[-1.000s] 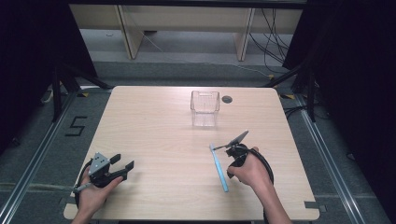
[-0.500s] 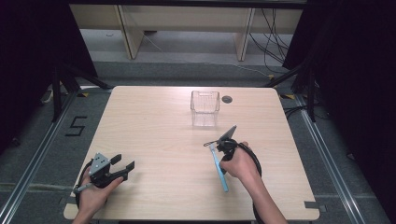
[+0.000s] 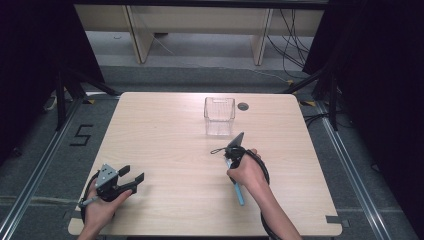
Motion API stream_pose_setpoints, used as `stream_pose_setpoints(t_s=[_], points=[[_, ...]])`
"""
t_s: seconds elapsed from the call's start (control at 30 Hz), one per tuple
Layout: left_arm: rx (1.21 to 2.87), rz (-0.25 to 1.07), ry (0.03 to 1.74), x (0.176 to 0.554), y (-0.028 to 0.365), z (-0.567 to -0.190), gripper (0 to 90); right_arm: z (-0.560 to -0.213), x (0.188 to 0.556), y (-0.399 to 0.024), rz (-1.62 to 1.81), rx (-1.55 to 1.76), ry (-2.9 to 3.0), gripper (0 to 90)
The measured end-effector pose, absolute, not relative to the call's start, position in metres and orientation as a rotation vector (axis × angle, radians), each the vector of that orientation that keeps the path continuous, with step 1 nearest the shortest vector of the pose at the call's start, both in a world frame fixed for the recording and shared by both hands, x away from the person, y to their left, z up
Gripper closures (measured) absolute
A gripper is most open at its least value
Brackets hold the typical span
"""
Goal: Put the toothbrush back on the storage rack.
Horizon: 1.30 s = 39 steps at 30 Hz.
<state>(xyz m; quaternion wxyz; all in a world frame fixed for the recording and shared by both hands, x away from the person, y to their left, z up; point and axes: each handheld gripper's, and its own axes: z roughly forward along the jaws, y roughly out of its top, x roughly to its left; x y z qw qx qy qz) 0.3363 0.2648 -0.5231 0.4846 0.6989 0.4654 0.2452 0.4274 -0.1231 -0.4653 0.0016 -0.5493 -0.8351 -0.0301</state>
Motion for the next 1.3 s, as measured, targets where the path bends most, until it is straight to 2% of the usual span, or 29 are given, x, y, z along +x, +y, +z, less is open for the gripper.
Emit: stream_pose_setpoints(t_s=[0.67,1.3], points=[[1.703,0.592,1.128,0.335,0.264,-0.523,33.0,-0.473,0.438,-0.112,-0.005,-1.818,-2.542,75.4],[1.708,0.593,1.126,0.335,0.263,-0.523,32.9,-0.47,0.433,-0.119,-0.069,-1.874,-2.503,78.9]])
